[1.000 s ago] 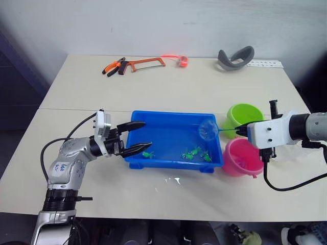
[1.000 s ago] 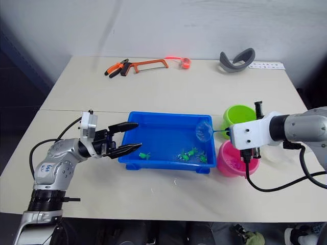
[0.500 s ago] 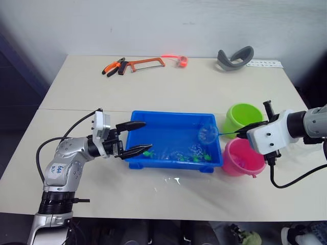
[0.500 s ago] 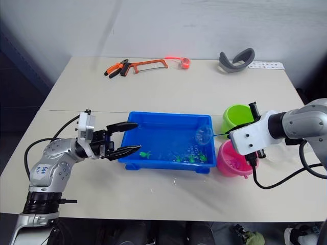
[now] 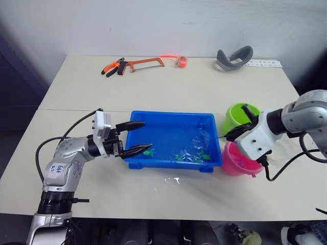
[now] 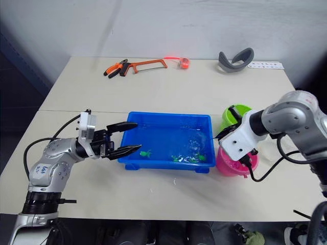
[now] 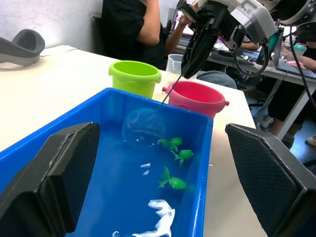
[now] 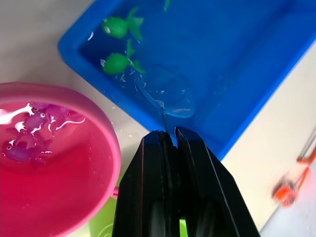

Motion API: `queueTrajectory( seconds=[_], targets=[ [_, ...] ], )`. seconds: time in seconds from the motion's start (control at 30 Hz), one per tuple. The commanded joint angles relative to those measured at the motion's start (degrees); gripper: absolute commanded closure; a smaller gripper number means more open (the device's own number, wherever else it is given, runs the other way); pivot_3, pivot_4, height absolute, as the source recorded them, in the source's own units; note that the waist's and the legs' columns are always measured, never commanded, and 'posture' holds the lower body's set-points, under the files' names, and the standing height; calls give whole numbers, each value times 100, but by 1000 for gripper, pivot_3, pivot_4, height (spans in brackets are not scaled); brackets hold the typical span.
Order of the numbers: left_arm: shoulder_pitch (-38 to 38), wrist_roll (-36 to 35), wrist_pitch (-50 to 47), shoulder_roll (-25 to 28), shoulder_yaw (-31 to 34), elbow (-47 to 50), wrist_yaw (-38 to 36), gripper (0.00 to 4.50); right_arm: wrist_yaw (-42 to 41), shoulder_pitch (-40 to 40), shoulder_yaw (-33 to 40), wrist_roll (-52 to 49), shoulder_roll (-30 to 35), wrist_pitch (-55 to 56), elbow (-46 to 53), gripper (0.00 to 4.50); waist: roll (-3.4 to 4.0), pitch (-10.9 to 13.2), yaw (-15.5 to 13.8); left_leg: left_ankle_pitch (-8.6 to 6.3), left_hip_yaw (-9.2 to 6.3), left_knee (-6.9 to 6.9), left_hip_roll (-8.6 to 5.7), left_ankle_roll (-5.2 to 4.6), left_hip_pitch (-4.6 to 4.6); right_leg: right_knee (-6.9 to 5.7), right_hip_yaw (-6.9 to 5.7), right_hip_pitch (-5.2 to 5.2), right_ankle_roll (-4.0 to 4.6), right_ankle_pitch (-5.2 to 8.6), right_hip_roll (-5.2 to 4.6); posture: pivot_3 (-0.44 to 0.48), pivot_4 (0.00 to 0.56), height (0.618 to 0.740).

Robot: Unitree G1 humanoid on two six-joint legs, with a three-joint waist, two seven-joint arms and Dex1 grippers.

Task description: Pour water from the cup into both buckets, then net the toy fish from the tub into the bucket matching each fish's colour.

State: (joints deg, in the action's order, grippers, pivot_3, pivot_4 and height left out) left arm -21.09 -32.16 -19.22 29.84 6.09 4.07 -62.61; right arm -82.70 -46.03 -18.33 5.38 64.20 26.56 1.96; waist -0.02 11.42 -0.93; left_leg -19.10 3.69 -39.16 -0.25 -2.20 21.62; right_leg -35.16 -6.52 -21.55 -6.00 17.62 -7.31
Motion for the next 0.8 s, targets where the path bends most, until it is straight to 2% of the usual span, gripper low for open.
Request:
queueTrajectory(
  seconds=[0.03,0.43,0.8],
  targets=[
    [-83,-88,85,-48,-8,115,11,52,-408,-412,-31,-97,-36,190,-15,4500,0,0,3,0,-1,0,0,0,0,0,-1,0,0,0,0,0,150,740],
    [-186,-48,103,-10,-72,66,-102,52,-739,-991,-305,352,-129,604,-608,4500,0,0,58,0,-1,-1,0,0,0,-1,0,0,0,0,-1,0,150,740],
    [-281,4,171,15,-133,-74,-230,52,-980,-1028,-1002,-195,141,-459,191,4500,0,0,85,0,-2,-2,-1,0,1,-3,0,0,0,0,-5,0,150,740]
  ],
)
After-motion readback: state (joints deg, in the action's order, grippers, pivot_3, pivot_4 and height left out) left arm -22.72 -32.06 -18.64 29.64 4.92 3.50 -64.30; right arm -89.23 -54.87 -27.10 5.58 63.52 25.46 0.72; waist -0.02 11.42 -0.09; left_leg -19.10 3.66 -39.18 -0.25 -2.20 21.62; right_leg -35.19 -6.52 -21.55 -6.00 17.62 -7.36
